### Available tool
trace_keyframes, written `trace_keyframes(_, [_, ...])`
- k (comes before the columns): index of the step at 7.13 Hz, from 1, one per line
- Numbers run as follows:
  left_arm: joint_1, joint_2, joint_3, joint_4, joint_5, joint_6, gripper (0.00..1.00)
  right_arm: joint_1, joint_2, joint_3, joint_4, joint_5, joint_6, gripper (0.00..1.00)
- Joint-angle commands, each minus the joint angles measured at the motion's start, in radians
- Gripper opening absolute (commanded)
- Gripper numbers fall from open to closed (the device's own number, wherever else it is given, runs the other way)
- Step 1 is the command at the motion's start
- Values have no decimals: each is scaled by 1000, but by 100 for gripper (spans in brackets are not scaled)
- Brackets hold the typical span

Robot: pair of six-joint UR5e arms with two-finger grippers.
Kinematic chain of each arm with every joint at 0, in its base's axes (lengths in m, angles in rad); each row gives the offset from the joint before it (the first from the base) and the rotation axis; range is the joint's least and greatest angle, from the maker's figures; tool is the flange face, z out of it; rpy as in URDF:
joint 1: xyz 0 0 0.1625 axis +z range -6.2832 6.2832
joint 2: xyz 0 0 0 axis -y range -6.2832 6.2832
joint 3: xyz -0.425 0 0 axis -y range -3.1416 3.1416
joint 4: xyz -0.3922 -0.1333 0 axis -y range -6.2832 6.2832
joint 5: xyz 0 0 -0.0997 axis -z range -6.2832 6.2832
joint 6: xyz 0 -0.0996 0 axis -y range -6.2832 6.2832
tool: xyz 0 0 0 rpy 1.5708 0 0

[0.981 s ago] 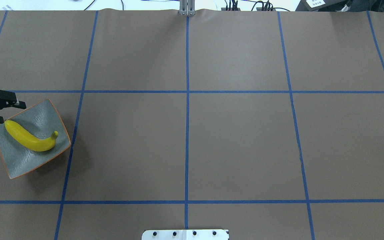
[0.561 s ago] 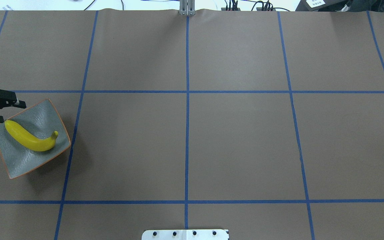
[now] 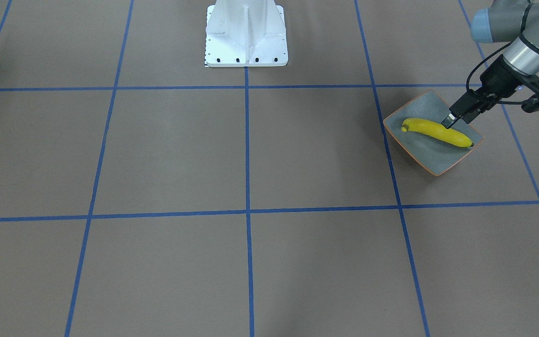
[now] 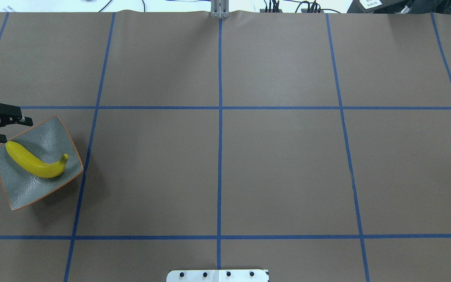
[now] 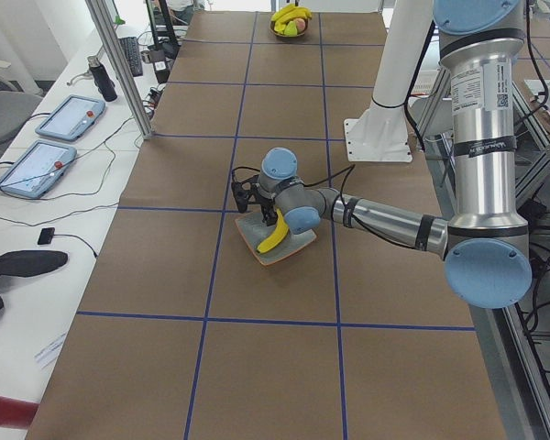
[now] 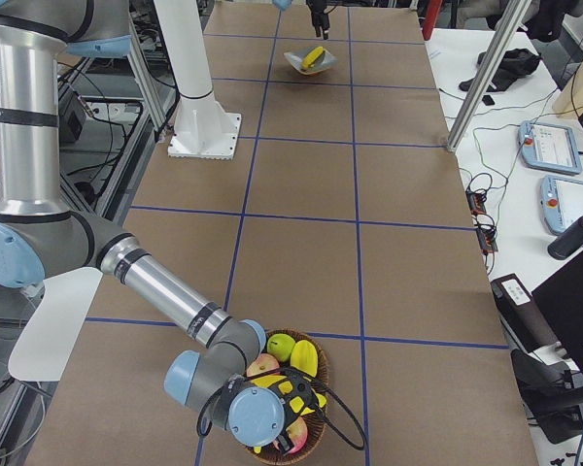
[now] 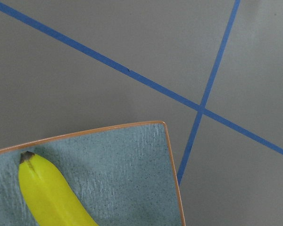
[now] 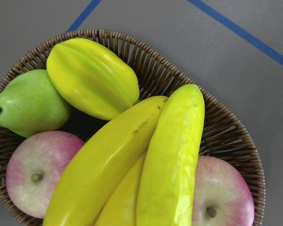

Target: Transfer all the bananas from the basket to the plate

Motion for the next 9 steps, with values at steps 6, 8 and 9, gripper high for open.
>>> trace_keyframes(6, [0, -6, 3, -2, 0, -1, 99, -25, 45, -19, -96, -33, -86, 10])
trace_keyframes(8, [-1, -6, 5, -6, 0, -1, 99, -20, 51, -19, -114, -41, -99, 0])
trace_keyframes(9, [-1, -6, 8, -8, -1, -1, 99, -16, 65, -19, -126, -35, -97, 0])
